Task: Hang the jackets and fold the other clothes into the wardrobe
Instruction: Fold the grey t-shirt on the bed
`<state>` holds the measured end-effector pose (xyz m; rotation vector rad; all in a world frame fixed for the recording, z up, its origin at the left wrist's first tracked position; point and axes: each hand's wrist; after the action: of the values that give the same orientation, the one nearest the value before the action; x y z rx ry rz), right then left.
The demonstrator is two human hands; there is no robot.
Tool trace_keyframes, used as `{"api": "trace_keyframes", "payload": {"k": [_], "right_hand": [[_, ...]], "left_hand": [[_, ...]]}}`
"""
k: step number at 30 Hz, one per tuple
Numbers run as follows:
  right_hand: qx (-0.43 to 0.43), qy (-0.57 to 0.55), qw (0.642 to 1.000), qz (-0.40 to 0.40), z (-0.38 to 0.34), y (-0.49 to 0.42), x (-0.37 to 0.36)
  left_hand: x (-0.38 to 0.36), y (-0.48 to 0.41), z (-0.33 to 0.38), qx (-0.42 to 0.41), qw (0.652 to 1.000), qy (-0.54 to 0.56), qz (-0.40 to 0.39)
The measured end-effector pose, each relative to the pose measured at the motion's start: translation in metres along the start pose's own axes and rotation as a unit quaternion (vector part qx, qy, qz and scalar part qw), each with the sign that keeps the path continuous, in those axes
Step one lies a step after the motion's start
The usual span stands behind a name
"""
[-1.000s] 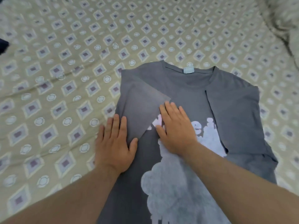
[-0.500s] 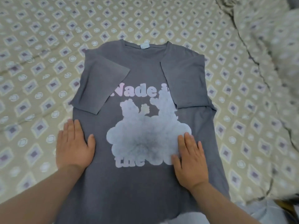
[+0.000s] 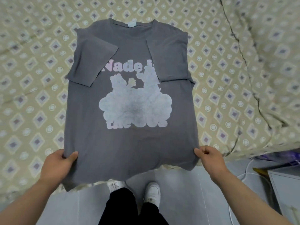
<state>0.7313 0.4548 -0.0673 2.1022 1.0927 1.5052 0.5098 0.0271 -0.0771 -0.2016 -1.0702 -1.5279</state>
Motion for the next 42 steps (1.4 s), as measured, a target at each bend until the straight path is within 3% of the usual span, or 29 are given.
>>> {"api": "trace_keyframes", "payload": {"k": [4, 8, 11, 14, 18, 22, 26, 28, 31, 32, 33, 35, 36, 38, 42], "right_hand": [[-0.047, -0.108, 0.992, -0.043, 0.016, -0.005, 0.008], [-0.039, -0.063, 0.991, -0.111, 0.02, 0.006, -0.007], [-0.058, -0.07, 0.979, -0.184, 0.028, 0.023, -0.023], [-0.121, -0.082, 0.974, -0.174, 0.04, 0.035, -0.03], [-0.188, -0.155, 0.949, -0.201, 0.044, 0.038, -0.009], [-0.18, -0.205, 0.95, -0.153, 0.015, 0.016, 0.028], [-0.128, -0.289, 0.944, -0.098, -0.052, -0.019, 0.055], [-0.098, -0.343, 0.932, -0.068, -0.092, -0.037, 0.062], [-0.04, -0.43, 0.902, -0.008, -0.146, -0.06, 0.063], [-0.021, -0.404, 0.914, 0.029, -0.158, -0.064, 0.06], [-0.006, -0.327, 0.942, 0.072, -0.166, -0.071, 0.054], [0.024, -0.091, 0.982, 0.161, -0.169, -0.079, 0.038], [0.053, 0.002, 0.982, 0.183, -0.169, -0.085, 0.028], [0.091, 0.111, 0.971, 0.189, -0.164, -0.095, 0.006], [0.073, 0.221, 0.93, 0.283, -0.151, -0.11, -0.025]], "left_hand": [[0.022, 0.001, -0.016, 0.025, 0.994, 0.11, 0.008], [0.019, 0.015, -0.021, 0.123, 0.973, 0.187, -0.055], [0.018, 0.034, -0.029, 0.192, 0.955, 0.189, -0.127], [0.019, 0.058, -0.05, 0.249, 0.942, 0.154, -0.163], [0.035, 0.074, -0.058, 0.348, 0.873, 0.314, -0.136], [0.058, 0.055, -0.024, 0.314, 0.843, 0.429, -0.077], [0.061, 0.014, 0.041, 0.256, 0.79, 0.555, -0.046], [0.056, -0.011, 0.078, 0.236, 0.757, 0.607, -0.047], [0.048, -0.047, 0.12, 0.161, 0.74, 0.649, -0.071], [0.044, -0.056, 0.126, 0.129, 0.752, 0.642, -0.071], [0.038, -0.065, 0.129, 0.09, 0.791, 0.601, -0.072], [0.022, -0.076, 0.124, 0.0, 0.925, 0.379, -0.031], [0.012, -0.084, 0.12, -0.038, 0.964, 0.264, -0.005], [-0.004, -0.091, 0.112, -0.099, 0.985, 0.142, 0.017], [-0.024, -0.099, 0.09, -0.176, 0.977, -0.07, 0.1]]}}
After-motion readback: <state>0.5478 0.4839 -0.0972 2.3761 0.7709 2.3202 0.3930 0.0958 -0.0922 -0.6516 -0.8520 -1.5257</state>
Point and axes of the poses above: each hand's wrist, its own y-axis away from the middle knuckle, its own x-axis out of the back of the hand, z = x × y, and after that the axes turned 15 degrees about y, right-handed
